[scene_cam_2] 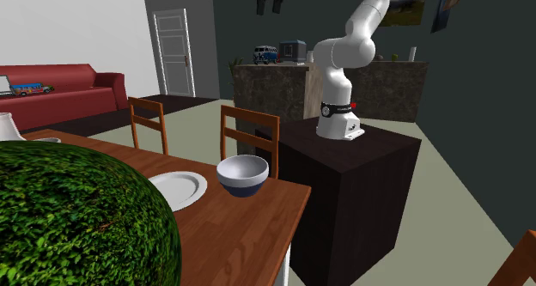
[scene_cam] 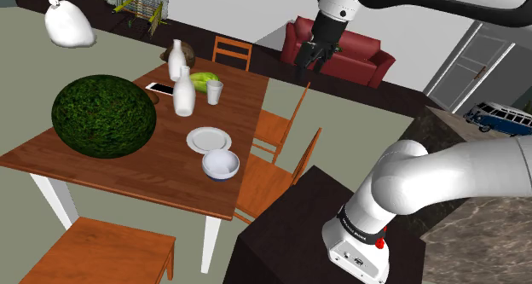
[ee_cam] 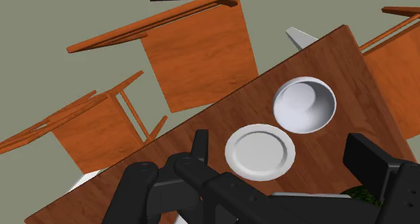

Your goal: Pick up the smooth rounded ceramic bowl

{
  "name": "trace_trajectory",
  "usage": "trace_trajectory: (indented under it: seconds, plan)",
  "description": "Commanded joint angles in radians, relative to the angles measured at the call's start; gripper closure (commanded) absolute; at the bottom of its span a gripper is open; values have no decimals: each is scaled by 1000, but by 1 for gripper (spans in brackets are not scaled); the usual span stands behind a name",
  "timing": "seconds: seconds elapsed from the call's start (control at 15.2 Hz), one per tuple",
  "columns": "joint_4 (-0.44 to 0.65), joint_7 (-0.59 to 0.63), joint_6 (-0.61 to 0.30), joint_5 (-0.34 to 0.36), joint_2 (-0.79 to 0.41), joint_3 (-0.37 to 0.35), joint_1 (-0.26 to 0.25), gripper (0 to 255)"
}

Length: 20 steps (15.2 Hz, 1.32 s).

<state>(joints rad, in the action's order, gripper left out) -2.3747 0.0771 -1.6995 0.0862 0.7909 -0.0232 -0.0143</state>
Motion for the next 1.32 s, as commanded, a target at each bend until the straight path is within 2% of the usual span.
trace_trajectory:
  seconds: [0.0,0.66,1.25]
  plan:
    - [0,0,0,0,0,0,0,0]
    - [-135,106,-302,-45,-200,-82,-34,0]
    - [-146,211,-572,-46,-487,-161,-51,0]
